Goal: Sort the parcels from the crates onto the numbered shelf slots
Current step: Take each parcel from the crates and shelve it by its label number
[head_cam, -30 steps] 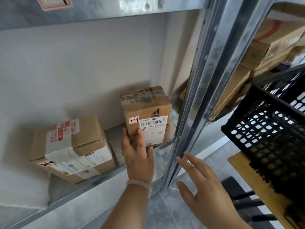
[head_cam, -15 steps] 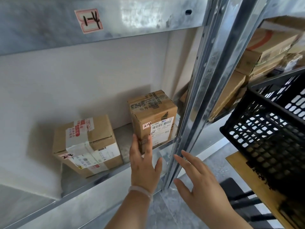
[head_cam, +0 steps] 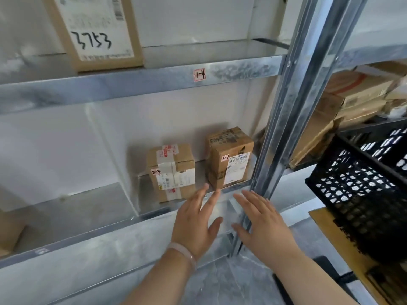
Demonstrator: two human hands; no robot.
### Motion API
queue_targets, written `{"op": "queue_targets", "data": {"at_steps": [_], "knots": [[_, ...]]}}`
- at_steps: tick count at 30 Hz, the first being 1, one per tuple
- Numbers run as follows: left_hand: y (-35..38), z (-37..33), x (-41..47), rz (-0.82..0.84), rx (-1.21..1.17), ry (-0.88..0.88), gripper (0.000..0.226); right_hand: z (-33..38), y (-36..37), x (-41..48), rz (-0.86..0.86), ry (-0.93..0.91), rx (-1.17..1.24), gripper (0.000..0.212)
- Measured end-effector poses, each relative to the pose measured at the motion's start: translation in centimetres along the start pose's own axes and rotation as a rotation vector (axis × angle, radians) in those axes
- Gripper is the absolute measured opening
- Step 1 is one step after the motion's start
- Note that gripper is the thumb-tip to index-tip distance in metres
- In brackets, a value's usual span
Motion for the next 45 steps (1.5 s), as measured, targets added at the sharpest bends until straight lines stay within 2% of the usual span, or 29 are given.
{"op": "queue_targets", "data": {"at_steps": [9,21,27,34,39,45], "knots": [[-13.3,1.6,-11.9,-0.108,0.318,-0.259,0.065,11.0,0.3,-3.3,0.068,-0.388,-0.036,0.074],[-31.0,4.0,-37.4,-0.311,0.642,-0.714,0.066,36.7,2.6,-13.1,0.155,-1.038,0.096,0.076],[-39.7,2.2,-54.5,-0.435,0.784,-0.973,0.07,51.0,3.6,-24.5,0.178,-1.311,0.209,0.074],[-48.5,-2.0,-75.3,-0.498,0.969,-1.216,0.069,66.3,4.8,-43.7,0.253,-1.6,0.394,0.078],[-52.3,-5.8,-87.6,-0.52,1.058,-1.4,0.07,74.1,5.7,-56.2,0.325,-1.75,0.47,0.074],[-54.4,-8.6,-98.5,-0.596,1.052,-1.606,0.07,80.7,6.9,-67.4,0.386,-1.943,0.48,0.074]]}}
Point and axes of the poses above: each hand's wrist, its own x-axis towards the middle knuckle, its own y-axis out of the palm, z = x × y, the point moved 1 cm from there along x, towards the middle knuckle, and after that the axes turned 2 degrees about -z, right-handed, at the moved point
